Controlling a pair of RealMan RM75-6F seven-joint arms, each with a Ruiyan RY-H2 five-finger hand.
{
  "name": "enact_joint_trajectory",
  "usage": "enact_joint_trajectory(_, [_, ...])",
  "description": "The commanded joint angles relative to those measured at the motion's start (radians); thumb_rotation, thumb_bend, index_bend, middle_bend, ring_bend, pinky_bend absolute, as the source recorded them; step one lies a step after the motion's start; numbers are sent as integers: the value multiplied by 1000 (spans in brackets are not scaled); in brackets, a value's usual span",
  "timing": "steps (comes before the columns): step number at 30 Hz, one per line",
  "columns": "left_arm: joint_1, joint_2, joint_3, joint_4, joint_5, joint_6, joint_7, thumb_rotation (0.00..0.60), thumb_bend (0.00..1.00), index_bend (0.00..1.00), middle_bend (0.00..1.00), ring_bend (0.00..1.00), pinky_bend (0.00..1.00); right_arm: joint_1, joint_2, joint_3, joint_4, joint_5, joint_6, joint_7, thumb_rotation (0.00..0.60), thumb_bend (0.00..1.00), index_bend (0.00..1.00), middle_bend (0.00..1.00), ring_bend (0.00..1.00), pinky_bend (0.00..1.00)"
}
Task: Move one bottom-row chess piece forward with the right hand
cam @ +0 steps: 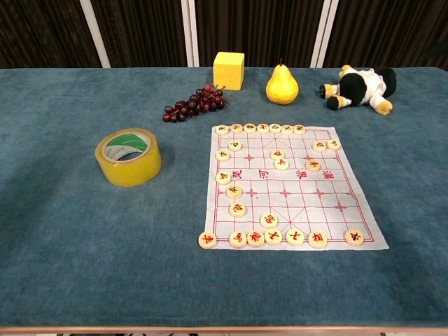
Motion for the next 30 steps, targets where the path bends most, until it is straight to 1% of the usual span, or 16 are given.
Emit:
enact_joint_trajectory(1, [1, -10, -5, 11, 5, 11, -5, 600, 0, 0, 0, 0, 0, 91, -43, 28, -120, 180, -103, -174, 600, 368, 229, 992, 1000, 867])
enact_joint_trajectory(4, [1, -16, -6, 20, 4, 12, -7, 600, 0, 0, 0, 0, 0, 125, -101, 20, -129, 256, -105, -267, 600, 369, 240, 1000, 1000, 872])
enact_joint_trajectory(9, [0, -17, -8, 23, 2, 10, -11, 600, 0, 0, 0, 0, 0, 172, -195, -19, -122, 402, -90, -415, 600, 369, 249, 1000, 1000, 880])
enact_joint_trajectory(12, [0, -17, -8, 23, 5, 11, -17, 600, 0, 0, 0, 0, 0, 188, -252, -41, -98, 453, -64, -470, 600, 369, 268, 1000, 1000, 891])
enact_joint_trajectory(16, [0, -16, -7, 23, 6, 10, -23, 600, 0, 0, 0, 0, 0, 199, -316, -57, -59, 494, -35, -494, 600, 369, 296, 1000, 1000, 900])
enact_joint_trajectory(21, [-1, -15, -9, 23, 4, 10, -32, 600, 0, 0, 0, 0, 0, 208, -371, -58, -4, 514, -12, -492, 600, 369, 321, 1000, 1000, 913])
enact_joint_trajectory(30, [-4, -13, -8, 20, 2, 0, -36, 600, 0, 0, 0, 0, 0, 228, -426, -46, 64, 543, 3, -466, 600, 369, 346, 1000, 1000, 935])
